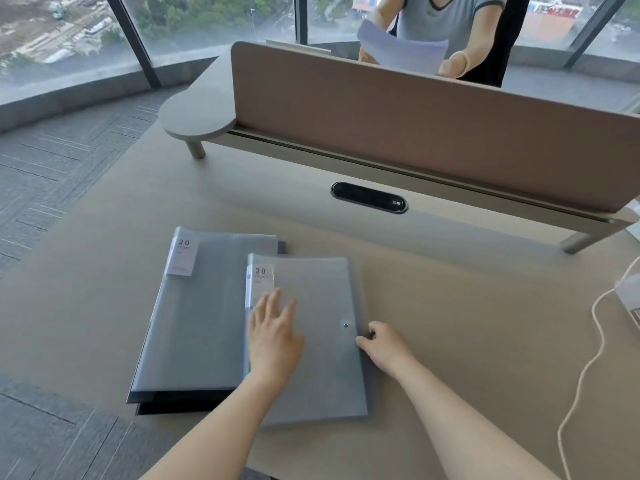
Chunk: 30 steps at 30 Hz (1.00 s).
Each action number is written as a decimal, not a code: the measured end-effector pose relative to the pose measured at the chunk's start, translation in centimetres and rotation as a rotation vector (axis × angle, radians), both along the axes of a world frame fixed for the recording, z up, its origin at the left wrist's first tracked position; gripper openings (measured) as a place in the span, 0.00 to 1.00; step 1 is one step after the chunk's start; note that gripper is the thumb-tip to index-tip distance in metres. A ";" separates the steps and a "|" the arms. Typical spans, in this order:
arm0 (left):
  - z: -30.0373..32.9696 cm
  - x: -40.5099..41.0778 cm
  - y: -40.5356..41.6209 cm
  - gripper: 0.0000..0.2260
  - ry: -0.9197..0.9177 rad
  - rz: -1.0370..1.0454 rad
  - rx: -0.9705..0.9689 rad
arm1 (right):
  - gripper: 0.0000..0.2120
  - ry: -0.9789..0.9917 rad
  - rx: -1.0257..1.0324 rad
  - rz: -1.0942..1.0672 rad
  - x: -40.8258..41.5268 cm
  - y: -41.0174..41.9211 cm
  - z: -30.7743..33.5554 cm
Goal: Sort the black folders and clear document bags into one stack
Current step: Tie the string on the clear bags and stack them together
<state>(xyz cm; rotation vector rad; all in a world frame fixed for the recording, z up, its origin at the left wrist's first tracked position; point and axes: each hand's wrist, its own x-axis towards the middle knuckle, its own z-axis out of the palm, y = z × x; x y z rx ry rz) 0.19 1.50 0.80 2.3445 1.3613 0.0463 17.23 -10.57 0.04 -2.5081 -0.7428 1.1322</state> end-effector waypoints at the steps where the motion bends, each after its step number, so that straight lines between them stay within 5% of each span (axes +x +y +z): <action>1: 0.0 0.4 -0.5 0.28 0.037 -0.110 -0.007 | 0.18 -0.015 -0.021 0.012 0.1 0.0 0.0; 4: -0.5 1.6 -1.8 0.29 0.154 -0.334 -0.089 | 0.18 -0.075 -0.070 0.077 0.2 0.2 0.2; 10: -1.8 2.0 -2.7 0.33 0.207 -0.345 -0.106 | 0.06 -0.105 -0.180 0.196 1.4 0.3 0.4; 15: -2.6 1.7 -2.8 0.35 0.211 -0.356 -0.077 | 0.19 -0.021 -0.352 0.217 3.0 0.8 0.8; 23: -2.9 1.7 -2.8 0.34 0.167 -0.357 -0.071 | 0.11 0.081 -0.147 -0.109 3.0 4.2 0.6; 30: -3.7 1.5 -2.8 0.35 0.127 -0.334 -0.072 | 0.15 -0.151 -0.114 0.236 0.4 8.3 -0.3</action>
